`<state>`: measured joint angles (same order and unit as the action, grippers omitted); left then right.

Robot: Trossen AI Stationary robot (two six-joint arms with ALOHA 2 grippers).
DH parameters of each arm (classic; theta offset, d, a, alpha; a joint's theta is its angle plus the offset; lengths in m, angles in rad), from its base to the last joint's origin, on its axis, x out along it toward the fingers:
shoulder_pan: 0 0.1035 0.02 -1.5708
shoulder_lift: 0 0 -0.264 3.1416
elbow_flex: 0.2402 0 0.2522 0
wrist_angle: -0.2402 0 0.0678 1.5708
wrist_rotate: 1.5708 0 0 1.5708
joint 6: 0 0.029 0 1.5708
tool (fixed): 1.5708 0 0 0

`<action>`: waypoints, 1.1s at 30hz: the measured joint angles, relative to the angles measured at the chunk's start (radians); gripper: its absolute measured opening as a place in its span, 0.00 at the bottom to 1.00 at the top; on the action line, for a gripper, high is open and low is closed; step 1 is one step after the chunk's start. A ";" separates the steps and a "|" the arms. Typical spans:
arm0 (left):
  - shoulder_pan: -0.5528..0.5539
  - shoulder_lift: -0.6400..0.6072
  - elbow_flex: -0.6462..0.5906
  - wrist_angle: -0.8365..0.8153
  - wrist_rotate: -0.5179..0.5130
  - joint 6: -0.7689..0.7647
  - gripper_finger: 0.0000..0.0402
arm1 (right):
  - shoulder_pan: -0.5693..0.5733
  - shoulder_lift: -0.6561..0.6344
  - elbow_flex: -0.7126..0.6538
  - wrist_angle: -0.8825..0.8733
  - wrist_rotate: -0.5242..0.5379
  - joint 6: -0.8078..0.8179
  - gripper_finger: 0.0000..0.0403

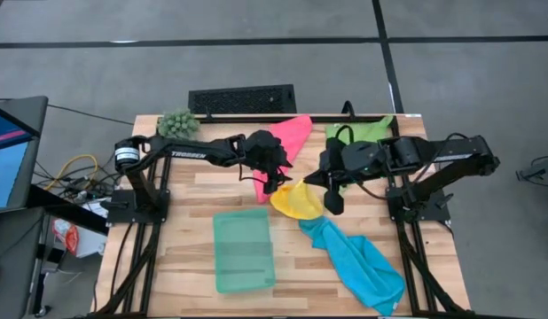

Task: Fold microfiber towels
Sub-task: Fold the yellow towel

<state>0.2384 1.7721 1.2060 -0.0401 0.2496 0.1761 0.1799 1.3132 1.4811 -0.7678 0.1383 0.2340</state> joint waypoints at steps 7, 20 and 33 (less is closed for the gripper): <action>-0.039 0.000 0.000 -0.002 -0.025 0.064 0.52 | 0.025 0.004 0.002 0.015 0.002 0.079 0.00; 0.053 -0.059 0.000 -0.178 0.017 0.159 0.52 | 0.084 0.004 0.002 0.020 0.104 0.160 0.00; 0.020 -0.069 -0.058 -0.109 0.315 0.277 0.52 | 0.068 0.004 0.002 0.020 0.108 0.160 0.00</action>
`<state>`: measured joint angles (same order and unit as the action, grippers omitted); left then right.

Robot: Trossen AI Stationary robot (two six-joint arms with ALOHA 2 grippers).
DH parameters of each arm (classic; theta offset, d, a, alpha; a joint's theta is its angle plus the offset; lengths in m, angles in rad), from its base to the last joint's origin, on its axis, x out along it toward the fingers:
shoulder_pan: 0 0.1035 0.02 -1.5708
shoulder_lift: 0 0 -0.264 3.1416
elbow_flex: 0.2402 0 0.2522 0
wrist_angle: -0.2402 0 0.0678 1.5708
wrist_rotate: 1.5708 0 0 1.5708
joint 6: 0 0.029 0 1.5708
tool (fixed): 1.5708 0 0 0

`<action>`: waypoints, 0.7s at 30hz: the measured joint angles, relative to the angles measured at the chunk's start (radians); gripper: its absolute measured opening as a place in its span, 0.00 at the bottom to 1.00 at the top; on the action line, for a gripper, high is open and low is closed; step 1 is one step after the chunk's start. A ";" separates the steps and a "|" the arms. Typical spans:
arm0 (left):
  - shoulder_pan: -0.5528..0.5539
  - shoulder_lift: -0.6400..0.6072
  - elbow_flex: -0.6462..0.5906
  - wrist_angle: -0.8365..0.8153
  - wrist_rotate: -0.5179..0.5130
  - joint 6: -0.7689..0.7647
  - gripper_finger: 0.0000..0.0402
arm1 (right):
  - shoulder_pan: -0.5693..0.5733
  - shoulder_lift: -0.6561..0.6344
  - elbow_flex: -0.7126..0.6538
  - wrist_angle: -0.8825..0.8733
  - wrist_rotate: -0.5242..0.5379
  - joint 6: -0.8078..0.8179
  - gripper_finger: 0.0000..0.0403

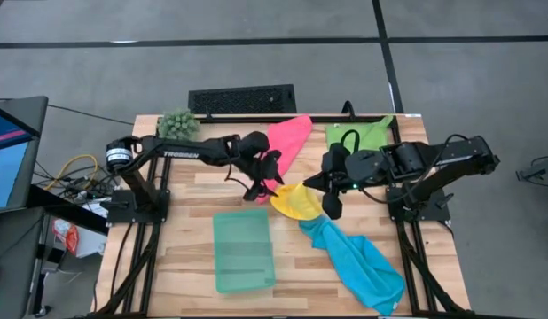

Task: Fold microfiber towels
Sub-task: Fold the yellow towel

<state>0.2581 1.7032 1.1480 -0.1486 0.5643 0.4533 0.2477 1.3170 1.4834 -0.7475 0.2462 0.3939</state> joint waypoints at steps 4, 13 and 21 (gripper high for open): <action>0.013 0.000 -0.044 0.111 -0.075 -0.033 0.52 | -0.002 0.000 0.000 0.000 0.000 0.000 0.00; 0.002 0.000 -0.101 0.195 -0.045 -0.047 0.52 | -0.001 0.000 0.000 0.000 -0.001 0.000 0.00; -0.010 0.021 -0.140 0.293 -0.079 -0.055 0.52 | -0.001 0.000 0.000 0.000 -0.001 0.000 0.01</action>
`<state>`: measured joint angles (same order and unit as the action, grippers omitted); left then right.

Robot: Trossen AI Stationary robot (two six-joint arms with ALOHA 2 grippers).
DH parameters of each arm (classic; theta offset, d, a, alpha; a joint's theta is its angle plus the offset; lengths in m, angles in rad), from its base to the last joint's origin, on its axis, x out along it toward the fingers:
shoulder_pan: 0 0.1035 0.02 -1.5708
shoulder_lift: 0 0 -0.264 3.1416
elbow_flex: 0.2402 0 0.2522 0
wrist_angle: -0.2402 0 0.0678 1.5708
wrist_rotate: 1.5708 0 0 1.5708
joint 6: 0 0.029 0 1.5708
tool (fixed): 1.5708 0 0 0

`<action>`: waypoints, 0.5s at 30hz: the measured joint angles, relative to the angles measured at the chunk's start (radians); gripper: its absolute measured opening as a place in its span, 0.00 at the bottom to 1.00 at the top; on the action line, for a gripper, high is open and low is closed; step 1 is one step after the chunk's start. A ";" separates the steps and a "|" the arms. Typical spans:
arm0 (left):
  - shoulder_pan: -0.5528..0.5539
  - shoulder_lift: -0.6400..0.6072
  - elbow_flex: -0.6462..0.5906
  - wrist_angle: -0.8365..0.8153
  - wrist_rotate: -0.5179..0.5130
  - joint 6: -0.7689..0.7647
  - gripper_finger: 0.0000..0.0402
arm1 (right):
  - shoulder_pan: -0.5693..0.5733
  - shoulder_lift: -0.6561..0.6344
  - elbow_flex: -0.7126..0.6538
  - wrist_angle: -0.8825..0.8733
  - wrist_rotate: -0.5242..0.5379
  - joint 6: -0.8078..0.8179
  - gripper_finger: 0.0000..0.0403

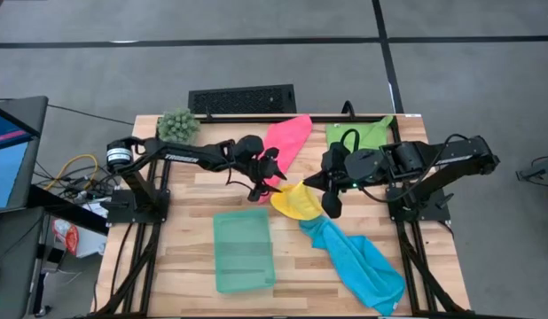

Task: Fold microfiber towels
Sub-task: Fold the yellow towel

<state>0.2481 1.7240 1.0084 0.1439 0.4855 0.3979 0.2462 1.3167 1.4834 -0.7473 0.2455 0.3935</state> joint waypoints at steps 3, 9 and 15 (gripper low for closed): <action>-0.012 0.038 0.001 0.017 0.000 -0.031 0.52 | 0.000 0.000 0.000 0.004 0.000 0.000 0.01; -0.040 0.065 0.007 0.034 -0.072 -0.029 0.52 | 0.000 0.000 0.000 0.015 0.000 0.000 0.01; -0.039 0.065 0.007 0.042 -0.116 0.000 0.52 | 0.000 0.000 0.000 0.016 0.000 0.000 0.01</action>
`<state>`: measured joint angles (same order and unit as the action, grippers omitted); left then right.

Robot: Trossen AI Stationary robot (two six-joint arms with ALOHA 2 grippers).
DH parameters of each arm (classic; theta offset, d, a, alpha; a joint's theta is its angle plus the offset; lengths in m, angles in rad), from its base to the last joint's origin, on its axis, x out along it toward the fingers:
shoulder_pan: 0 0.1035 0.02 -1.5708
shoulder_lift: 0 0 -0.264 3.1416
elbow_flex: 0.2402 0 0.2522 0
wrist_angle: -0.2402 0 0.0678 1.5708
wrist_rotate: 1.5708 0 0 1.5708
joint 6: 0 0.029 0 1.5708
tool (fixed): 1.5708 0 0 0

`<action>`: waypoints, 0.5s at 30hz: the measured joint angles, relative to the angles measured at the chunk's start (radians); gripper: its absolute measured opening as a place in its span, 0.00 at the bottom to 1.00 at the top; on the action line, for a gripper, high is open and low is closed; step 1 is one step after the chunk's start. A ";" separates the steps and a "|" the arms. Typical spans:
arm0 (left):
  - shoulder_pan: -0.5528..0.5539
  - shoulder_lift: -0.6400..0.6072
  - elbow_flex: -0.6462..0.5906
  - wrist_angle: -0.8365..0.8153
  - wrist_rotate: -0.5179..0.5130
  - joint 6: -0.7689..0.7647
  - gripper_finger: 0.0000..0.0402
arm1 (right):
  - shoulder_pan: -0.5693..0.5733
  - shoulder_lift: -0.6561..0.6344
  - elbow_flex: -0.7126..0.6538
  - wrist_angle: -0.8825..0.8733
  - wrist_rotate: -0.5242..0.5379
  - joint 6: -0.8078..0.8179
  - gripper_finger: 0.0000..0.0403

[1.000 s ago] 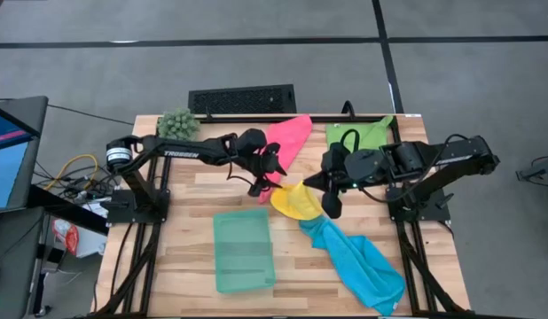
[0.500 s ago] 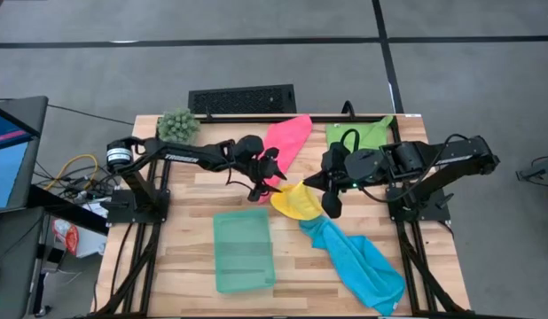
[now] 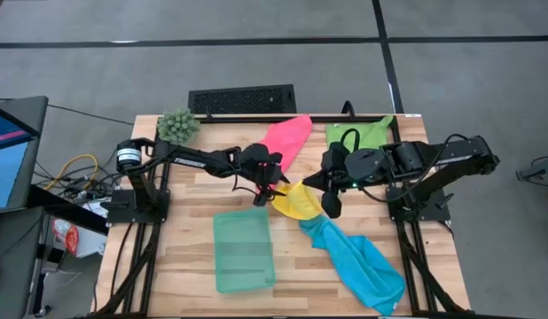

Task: Fold microfiber towels
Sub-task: Fold the yellow towel

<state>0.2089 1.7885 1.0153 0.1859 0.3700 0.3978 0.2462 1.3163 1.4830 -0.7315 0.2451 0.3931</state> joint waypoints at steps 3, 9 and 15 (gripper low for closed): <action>0.004 0.000 0.000 -0.003 -0.014 0.009 0.52 | 0.000 0.000 0.000 0.000 0.000 -0.001 0.01; 0.016 0.000 0.000 0.001 -0.016 0.024 0.42 | 0.000 0.000 0.000 0.000 -0.004 -0.001 0.01; 0.015 0.005 0.000 0.016 0.012 0.052 0.28 | 0.000 0.000 0.000 0.001 -0.004 -0.001 0.01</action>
<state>0.2234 1.7935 1.0156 0.2019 0.3823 0.4495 0.2462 1.3163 1.4830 -0.7303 0.2413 0.3923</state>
